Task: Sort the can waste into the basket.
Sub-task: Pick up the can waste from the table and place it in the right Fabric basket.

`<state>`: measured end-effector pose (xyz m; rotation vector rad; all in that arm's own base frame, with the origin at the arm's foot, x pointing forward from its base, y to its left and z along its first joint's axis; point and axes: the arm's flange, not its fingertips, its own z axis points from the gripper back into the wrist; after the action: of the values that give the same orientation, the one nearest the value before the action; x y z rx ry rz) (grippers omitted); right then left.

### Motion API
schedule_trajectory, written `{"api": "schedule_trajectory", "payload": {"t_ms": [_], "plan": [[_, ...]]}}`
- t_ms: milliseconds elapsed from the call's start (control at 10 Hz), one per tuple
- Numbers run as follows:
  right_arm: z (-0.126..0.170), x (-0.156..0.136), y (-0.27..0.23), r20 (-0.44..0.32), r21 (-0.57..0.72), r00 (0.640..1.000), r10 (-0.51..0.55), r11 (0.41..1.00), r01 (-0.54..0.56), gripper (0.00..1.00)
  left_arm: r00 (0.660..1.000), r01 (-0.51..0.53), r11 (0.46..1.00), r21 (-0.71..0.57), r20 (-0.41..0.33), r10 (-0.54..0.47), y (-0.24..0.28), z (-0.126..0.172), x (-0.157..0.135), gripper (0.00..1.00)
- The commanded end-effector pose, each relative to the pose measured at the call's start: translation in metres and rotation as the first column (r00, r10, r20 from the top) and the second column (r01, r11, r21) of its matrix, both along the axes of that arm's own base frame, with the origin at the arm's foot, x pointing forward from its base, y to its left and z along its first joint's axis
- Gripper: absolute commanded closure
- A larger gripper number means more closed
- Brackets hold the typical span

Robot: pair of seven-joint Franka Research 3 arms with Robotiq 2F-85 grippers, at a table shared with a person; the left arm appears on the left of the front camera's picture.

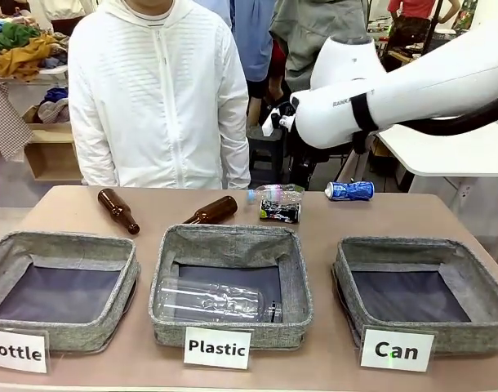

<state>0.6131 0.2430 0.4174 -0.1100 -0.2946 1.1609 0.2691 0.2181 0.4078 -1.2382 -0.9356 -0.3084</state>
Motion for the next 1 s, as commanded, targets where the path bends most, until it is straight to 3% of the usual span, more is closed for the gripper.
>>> {"api": "schedule_trajectory", "payload": {"t_ms": [0, 900], "plan": [[-0.004, 0.025, 0.011, -0.056, -0.035, 0.997, 0.053, 0.998, -0.055, 0.0, 0.999, -0.002, 1.0, -0.008, 0.033, 0.002, 0.0, 0.001, 0.0, 0.0], [-0.093, 0.047, 0.028, -0.219, -0.057, 0.959, 0.178, 0.979, -0.195, 0.0, 0.999, -0.002, 1.0, -0.008, 0.033, 0.002, 0.0, 0.001, 0.0, 0.0]]}}
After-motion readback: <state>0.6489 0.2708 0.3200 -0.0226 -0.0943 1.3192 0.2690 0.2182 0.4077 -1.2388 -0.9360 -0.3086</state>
